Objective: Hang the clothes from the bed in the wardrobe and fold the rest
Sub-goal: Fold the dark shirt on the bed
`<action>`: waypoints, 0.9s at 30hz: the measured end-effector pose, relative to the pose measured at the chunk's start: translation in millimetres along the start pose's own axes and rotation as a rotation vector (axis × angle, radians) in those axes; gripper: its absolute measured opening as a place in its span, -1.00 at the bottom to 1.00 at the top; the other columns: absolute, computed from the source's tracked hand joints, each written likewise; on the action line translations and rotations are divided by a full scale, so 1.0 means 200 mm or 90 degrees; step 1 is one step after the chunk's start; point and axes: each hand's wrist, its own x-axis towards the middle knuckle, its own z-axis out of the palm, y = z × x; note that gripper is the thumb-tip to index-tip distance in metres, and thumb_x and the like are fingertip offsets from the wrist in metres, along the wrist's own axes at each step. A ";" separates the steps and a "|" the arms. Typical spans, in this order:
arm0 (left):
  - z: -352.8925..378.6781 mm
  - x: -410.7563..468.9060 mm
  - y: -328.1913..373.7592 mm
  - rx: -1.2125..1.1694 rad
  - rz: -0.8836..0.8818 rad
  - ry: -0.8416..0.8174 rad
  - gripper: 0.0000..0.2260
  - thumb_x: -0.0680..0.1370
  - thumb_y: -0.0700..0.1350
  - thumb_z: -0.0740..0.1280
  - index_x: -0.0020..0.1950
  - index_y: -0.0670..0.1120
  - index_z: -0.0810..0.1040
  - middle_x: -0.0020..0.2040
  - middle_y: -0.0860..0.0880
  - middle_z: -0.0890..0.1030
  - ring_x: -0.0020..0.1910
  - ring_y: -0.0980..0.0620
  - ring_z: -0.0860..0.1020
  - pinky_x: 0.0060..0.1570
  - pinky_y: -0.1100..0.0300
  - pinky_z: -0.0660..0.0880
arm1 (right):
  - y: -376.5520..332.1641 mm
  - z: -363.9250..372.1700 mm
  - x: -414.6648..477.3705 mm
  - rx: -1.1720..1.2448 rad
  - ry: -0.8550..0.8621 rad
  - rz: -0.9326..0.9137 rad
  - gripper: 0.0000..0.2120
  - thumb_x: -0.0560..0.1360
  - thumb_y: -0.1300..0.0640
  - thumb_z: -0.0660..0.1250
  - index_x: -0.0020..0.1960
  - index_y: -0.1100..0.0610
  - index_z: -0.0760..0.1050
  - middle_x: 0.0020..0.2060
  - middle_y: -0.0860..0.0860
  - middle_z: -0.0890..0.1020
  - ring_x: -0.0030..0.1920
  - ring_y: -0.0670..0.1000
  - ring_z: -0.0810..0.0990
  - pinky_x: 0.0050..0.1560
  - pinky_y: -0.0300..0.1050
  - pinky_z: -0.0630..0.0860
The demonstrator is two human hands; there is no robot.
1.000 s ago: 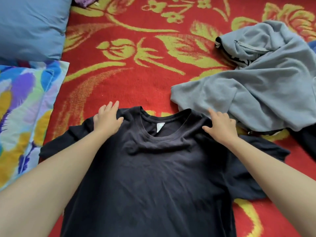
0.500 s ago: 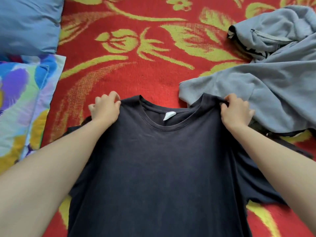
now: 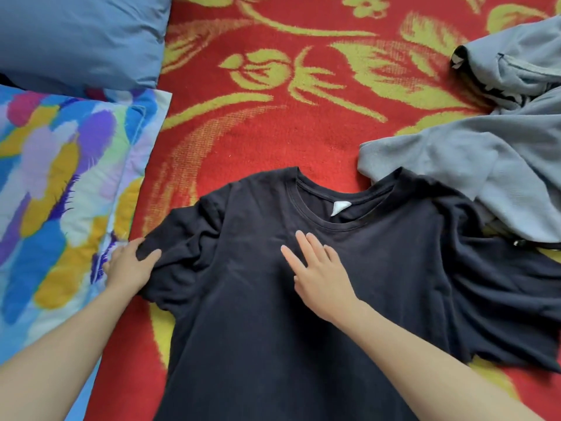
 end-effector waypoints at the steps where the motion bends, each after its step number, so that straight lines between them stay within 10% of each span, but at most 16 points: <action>1: -0.01 0.00 0.00 -0.040 0.009 0.008 -0.72 0.50 -0.17 0.38 0.17 -0.25 0.54 0.17 -0.30 0.54 0.21 -0.25 0.45 0.22 -0.06 0.34 | -0.05 0.02 0.00 0.011 -0.042 -0.008 -0.36 0.30 0.03 0.47 0.35 0.06 0.43 0.36 0.26 0.38 0.33 0.22 0.42 0.18 0.08 0.46; 6: -0.03 0.03 0.02 -0.302 -0.031 -0.015 -0.87 0.55 -0.26 0.28 0.07 -0.26 0.50 -0.06 -0.17 0.47 -0.11 -0.06 0.43 -0.10 0.11 0.33 | -0.09 0.10 0.02 0.020 -0.208 -0.001 -0.40 0.60 -0.11 0.05 0.54 -0.04 -0.14 0.51 0.15 -0.22 0.51 0.17 -0.23 0.44 0.16 -0.08; 12: -0.32 0.15 -0.03 -0.573 -0.078 0.170 -0.70 0.52 -0.38 0.26 -0.23 0.01 0.40 -0.22 0.00 0.45 -0.29 0.15 0.45 -0.24 0.28 0.40 | -0.10 0.08 0.06 0.032 -0.277 0.028 -0.37 0.58 -0.21 0.01 0.53 -0.07 -0.16 0.51 0.10 -0.26 0.50 0.14 -0.29 0.46 0.14 -0.12; 14: -0.36 0.14 -0.06 -0.552 -0.040 0.116 -0.74 0.51 -0.41 0.27 0.00 -0.06 0.50 -0.04 -0.01 0.50 -0.07 0.14 0.50 -0.13 0.40 0.40 | -0.12 0.08 0.07 0.039 -0.288 0.041 -0.35 0.57 -0.24 0.02 0.53 -0.06 -0.17 0.51 0.10 -0.28 0.50 0.14 -0.31 0.46 0.15 -0.14; 18: -0.24 0.04 -0.10 -0.570 -0.047 -0.038 -0.35 0.54 -0.31 0.30 0.53 -0.04 0.07 0.44 -0.07 0.25 0.29 0.11 0.32 0.21 0.17 0.32 | -0.13 0.07 0.08 0.043 -0.314 0.061 -0.30 0.54 -0.28 0.03 0.53 -0.06 -0.19 0.51 0.09 -0.29 0.49 0.14 -0.33 0.46 0.16 -0.15; 27: 0.04 -0.24 -0.14 -0.617 -0.182 -0.110 -0.73 0.49 -0.25 0.37 0.15 -0.07 0.44 -0.11 0.01 0.57 -0.27 0.15 0.50 -0.32 0.27 0.36 | -0.12 0.03 0.12 0.065 -0.375 0.090 -0.29 0.52 -0.31 0.04 0.53 -0.09 -0.16 0.51 0.05 -0.29 0.50 0.09 -0.33 0.47 0.12 -0.13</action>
